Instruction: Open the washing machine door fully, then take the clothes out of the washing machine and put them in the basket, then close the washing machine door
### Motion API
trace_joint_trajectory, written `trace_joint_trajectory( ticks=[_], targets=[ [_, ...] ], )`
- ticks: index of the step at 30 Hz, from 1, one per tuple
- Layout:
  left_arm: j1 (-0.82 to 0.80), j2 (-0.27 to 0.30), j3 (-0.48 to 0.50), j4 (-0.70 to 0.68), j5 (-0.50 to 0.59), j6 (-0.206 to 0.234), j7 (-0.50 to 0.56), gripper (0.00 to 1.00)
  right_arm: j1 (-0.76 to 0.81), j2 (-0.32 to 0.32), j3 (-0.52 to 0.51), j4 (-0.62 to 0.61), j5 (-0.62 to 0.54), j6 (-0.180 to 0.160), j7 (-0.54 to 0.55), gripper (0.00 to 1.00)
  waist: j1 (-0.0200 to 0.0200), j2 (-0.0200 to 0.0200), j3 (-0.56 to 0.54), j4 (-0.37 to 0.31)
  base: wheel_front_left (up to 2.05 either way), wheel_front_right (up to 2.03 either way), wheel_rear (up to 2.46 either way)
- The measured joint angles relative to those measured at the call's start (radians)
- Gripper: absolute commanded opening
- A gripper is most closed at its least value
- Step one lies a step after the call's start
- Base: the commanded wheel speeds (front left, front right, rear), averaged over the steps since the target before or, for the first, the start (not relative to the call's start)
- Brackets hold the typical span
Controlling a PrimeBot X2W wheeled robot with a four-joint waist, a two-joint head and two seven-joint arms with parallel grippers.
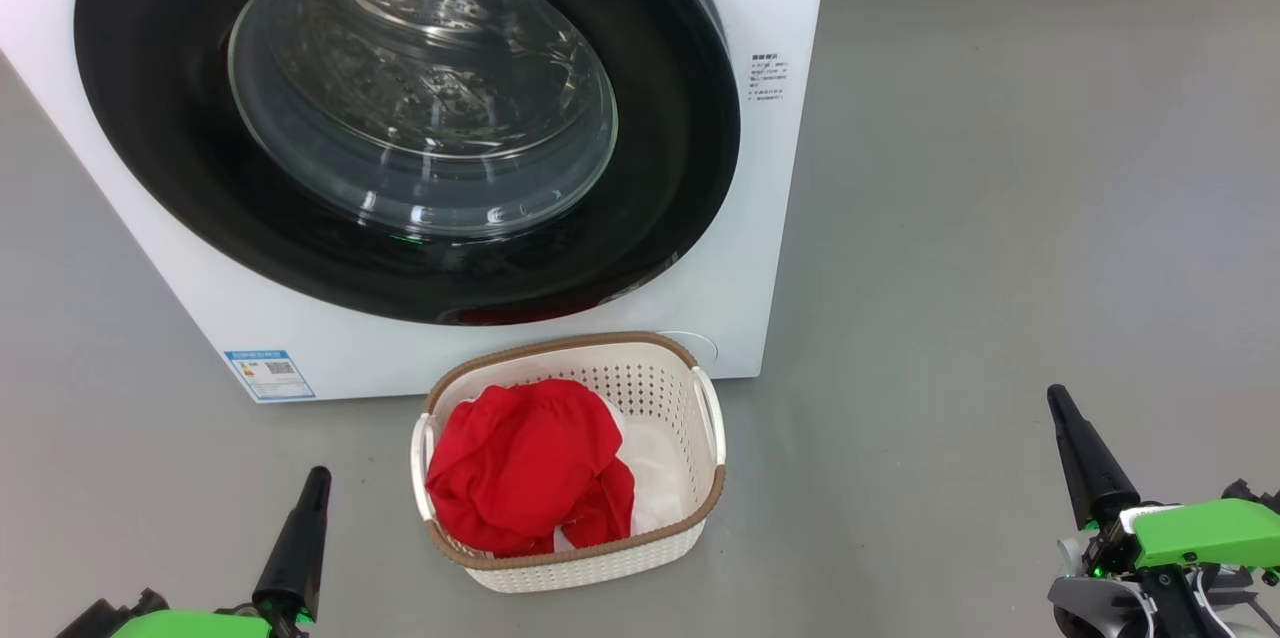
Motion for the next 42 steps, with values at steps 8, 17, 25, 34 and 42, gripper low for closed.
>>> trace_joint_trajectory(
  ticks=[8,17,25,34,42],
  targets=[
    [0.0,0.0,0.001,0.0,0.0,0.0,0.0,0.0,0.0,0.0,0.0,0.0,0.0,0.0,0.002,0.0,0.0,0.0,0.0,0.0,0.0,0.0,0.0],
    [0.0,0.0,0.001,0.0,0.0,0.0,0.0,0.0,0.0,0.0,-0.001,0.0,0.0,0.0,0.002,0.0,0.0,0.0,0.0,0.0,0.0,0.0,0.0],
    [0.0,-0.001,0.001,0.0,0.0,0.0,0.0,0.0,0.0,0.0,-0.002,0.0,0.0,0.0,0.003,0.0,0.0,0.0,0.0,0.0,0.0,0.0,0.0],
    [0.0,-0.001,0.002,0.0,0.0,0.0,0.0,0.0,0.0,0.0,-0.002,0.0,0.0,0.0,0.003,0.0,0.0,0.0,0.0,0.0,0.0,0.0,0.0],
    [0.0,-0.002,0.002,0.0,0.0,0.0,0.0,0.0,0.0,0.0,-0.003,0.0,0.0,0.0,0.003,0.0,0.0,0.0,0.0,0.0,0.0,0.0,0.0]
  ],
)
